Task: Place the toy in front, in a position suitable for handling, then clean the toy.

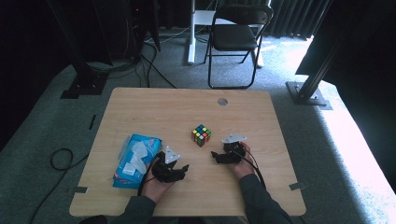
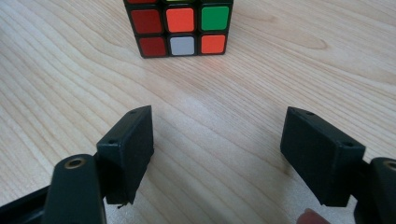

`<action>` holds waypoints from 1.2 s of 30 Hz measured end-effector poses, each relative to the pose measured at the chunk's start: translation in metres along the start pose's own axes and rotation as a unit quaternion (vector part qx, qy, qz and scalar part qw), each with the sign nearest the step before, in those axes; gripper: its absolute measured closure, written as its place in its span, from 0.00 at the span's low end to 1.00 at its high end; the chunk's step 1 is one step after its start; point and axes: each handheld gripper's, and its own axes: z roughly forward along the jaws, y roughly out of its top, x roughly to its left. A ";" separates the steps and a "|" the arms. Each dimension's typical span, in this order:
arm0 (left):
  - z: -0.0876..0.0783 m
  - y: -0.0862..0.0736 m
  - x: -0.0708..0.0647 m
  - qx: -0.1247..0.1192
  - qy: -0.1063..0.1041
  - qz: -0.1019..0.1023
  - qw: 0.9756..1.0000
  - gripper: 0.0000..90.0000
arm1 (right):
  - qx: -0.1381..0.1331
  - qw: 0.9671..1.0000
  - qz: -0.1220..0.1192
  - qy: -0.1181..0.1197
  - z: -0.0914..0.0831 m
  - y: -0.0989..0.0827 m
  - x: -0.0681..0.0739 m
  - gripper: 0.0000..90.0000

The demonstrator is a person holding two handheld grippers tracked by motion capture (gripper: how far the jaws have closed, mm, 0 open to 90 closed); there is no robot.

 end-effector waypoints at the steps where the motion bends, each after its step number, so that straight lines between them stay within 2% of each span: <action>1: -0.002 0.000 0.001 -0.002 0.001 -0.002 1.000 0.46 | 0.000 1.000 0.001 0.000 0.000 0.000 0.000 0.28; 3: -0.007 0.001 0.003 -0.004 0.003 -0.003 1.000 0.46 | 0.000 1.000 0.000 0.000 0.000 0.000 0.000 0.28; 6: -0.015 0.003 0.008 -0.013 0.017 0.000 1.000 0.46 | 0.000 1.000 0.000 0.000 0.000 0.000 0.000 0.28; 12: -0.034 0.006 0.017 -0.035 0.019 -0.022 0.999 0.46 | -0.001 1.000 0.001 0.000 0.000 0.000 0.000 0.28; 14: -0.039 0.007 0.022 -0.035 0.034 -0.023 0.999 0.46 | 0.000 1.000 0.000 0.000 0.000 0.000 0.000 0.28; 20: -0.050 0.005 0.037 -0.037 0.059 -0.042 0.997 0.46 | -0.001 1.000 -0.001 0.000 -0.001 -0.001 0.000 0.28; 36: -0.072 0.000 0.051 -0.048 0.110 -0.038 0.992 0.44 | -0.001 1.000 0.000 0.000 -0.001 -0.001 0.000 0.28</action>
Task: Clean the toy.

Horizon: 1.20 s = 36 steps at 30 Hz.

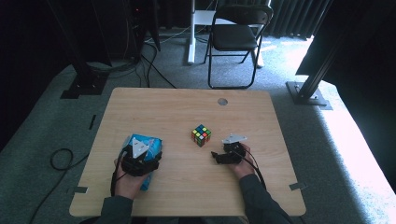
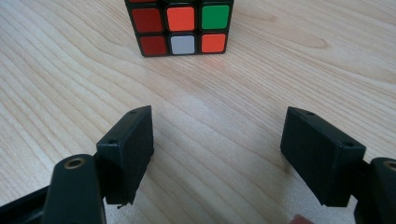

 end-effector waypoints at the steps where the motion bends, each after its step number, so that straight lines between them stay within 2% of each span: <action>1: -0.001 -0.001 0.001 -0.001 0.004 0.001 1.000 0.43 | 0.000 1.000 0.000 0.000 0.000 0.000 0.000 0.28; 7: -0.007 -0.003 0.009 -0.009 0.017 0.000 1.000 0.43 | 0.000 1.000 0.000 0.000 0.000 0.000 0.000 0.28; 12: -0.010 -0.006 0.018 -0.008 0.032 -0.011 0.999 0.43 | 0.000 1.000 0.000 0.000 0.000 0.000 0.000 0.28; 14: -0.010 -0.006 0.018 -0.008 0.032 -0.011 0.999 0.43 | 0.000 1.000 0.000 0.000 0.000 0.000 0.000 0.28; 16: -0.012 -0.009 0.023 -0.007 0.044 -0.013 0.999 0.43 | 0.000 1.000 0.000 0.000 0.000 0.000 0.000 0.28; 22: -0.012 -0.013 0.026 -0.002 0.049 -0.015 0.999 0.43 | 0.000 1.000 -0.001 0.001 0.000 0.000 0.000 0.28; 26: -0.012 -0.015 0.024 0.002 0.045 -0.011 0.999 0.43 | 0.000 1.000 -0.001 0.001 0.000 0.000 0.000 0.28; 29: -0.008 -0.019 0.026 0.020 0.049 -0.019 0.998 0.45 | 0.000 1.000 -0.002 0.002 0.000 0.000 -0.001 0.28; 36: -0.001 -0.027 0.034 0.041 0.059 -0.039 0.997 0.45 | 0.000 1.000 -0.002 0.004 0.000 0.000 -0.001 0.28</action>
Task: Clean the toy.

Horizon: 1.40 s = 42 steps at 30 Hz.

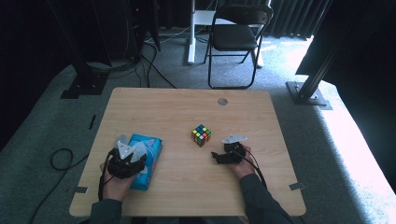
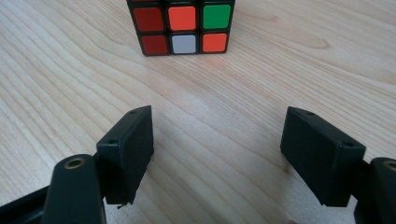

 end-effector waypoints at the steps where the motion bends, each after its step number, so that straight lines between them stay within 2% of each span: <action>1: 0.001 0.000 0.002 0.001 -0.005 -0.005 1.000 0.45 | 0.000 1.000 0.000 0.000 0.000 0.000 0.000 0.28; 2: 0.001 -0.001 0.003 -0.001 -0.013 -0.014 1.000 0.46 | 0.000 1.000 0.000 0.000 0.000 0.000 0.000 0.28; 8: 0.004 -0.002 0.004 0.005 -0.011 -0.005 1.000 0.55 | 0.000 1.000 0.000 0.000 0.000 0.000 0.000 0.28; 10: 0.004 -0.002 0.005 0.004 -0.013 -0.010 1.000 0.60 | 0.000 1.000 0.000 0.000 0.000 0.000 0.000 0.28; 14: 0.004 -0.003 0.007 0.007 -0.003 -0.011 1.000 0.75 | 0.000 1.000 0.000 0.000 0.000 0.000 0.000 0.28; 15: 0.004 -0.003 0.007 0.009 0.002 -0.012 1.000 0.82 | 0.000 1.000 0.000 0.000 0.000 0.000 0.000 0.28; 21: 0.002 -0.001 0.007 0.009 0.004 -0.014 1.000 0.97 | 0.000 1.000 0.000 0.000 0.000 0.000 0.000 0.28; 26: 0.001 0.000 0.007 0.007 -0.006 -0.015 1.000 0.99 | 0.000 1.000 0.000 0.000 0.000 0.000 0.000 0.28; 42: -0.001 0.003 0.005 -0.004 -0.015 -0.009 1.000 0.99 | 0.000 1.000 -0.001 0.000 0.000 0.000 0.000 0.28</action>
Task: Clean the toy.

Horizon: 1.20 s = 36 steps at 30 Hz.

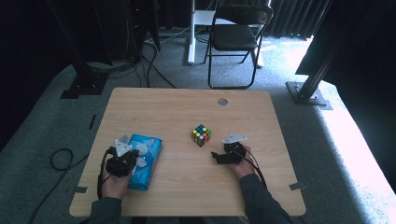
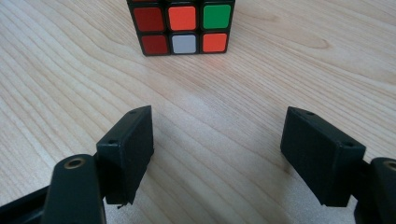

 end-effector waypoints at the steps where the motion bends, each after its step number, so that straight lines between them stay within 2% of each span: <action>1: 0.000 0.000 0.000 0.000 0.000 0.000 1.000 0.99 | 0.000 1.000 0.000 0.000 0.000 0.000 0.000 0.28; 23: -0.006 0.010 -0.002 -0.015 -0.006 0.009 1.000 0.99 | 0.000 1.000 0.000 0.000 0.000 0.000 0.000 0.28; 36: -0.007 0.020 -0.004 -0.025 -0.018 0.016 0.999 0.99 | 0.001 1.000 0.000 0.000 0.000 0.000 0.000 0.28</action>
